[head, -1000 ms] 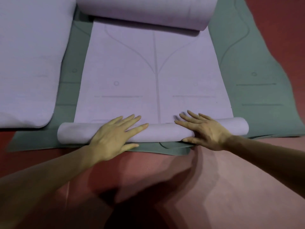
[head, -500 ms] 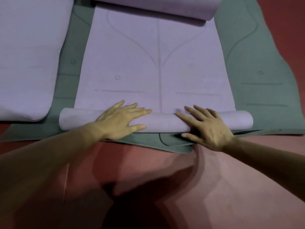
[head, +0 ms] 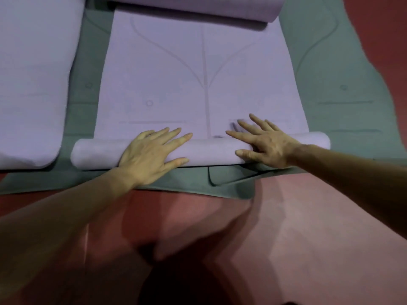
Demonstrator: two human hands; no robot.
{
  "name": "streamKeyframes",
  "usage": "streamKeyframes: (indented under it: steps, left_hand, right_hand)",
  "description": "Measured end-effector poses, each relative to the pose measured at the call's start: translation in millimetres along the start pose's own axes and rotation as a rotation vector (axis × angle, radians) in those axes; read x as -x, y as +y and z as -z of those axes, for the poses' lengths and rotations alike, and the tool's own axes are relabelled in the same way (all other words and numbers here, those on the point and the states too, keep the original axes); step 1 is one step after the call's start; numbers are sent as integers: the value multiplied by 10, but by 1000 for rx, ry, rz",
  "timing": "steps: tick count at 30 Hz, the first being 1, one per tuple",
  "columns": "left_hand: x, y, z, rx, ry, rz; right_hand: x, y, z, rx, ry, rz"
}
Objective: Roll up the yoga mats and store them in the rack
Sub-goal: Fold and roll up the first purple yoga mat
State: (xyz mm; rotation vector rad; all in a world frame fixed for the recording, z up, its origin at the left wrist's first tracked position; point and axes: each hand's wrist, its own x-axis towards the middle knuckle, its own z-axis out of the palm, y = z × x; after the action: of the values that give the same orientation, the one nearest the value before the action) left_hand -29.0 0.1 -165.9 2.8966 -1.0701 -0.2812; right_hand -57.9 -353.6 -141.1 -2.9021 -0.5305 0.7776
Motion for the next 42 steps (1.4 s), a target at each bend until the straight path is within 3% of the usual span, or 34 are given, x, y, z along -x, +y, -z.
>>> streamKeyframes:
  steps: [2,7,10,15,22,36,42]
  left_hand:
    - [-50,-24,5,7,5,12]
    - [-100,-54,55,56,12,35]
    - [-145,-78,69,51,4,33]
    - [-132,-49,4,8,168,49]
    - [-155,-104,-62,-88,158,34]
    - [188,218,-77,-92,438,-64]
    - [499,380,-219,-87,417,-85]
  right_hand:
    - [-18,-3,13,25,35,-12]
    - [139,-284,-268,16,357,-81]
    - [140,-323,-324,88,299,-95]
    - [-42,-229,-145,78,221,-102]
    - [-94,-239,8,83,176,-102]
    - [334,-421,-235,161,316,-108]
    - [631,-534,-515,132,352,-88]
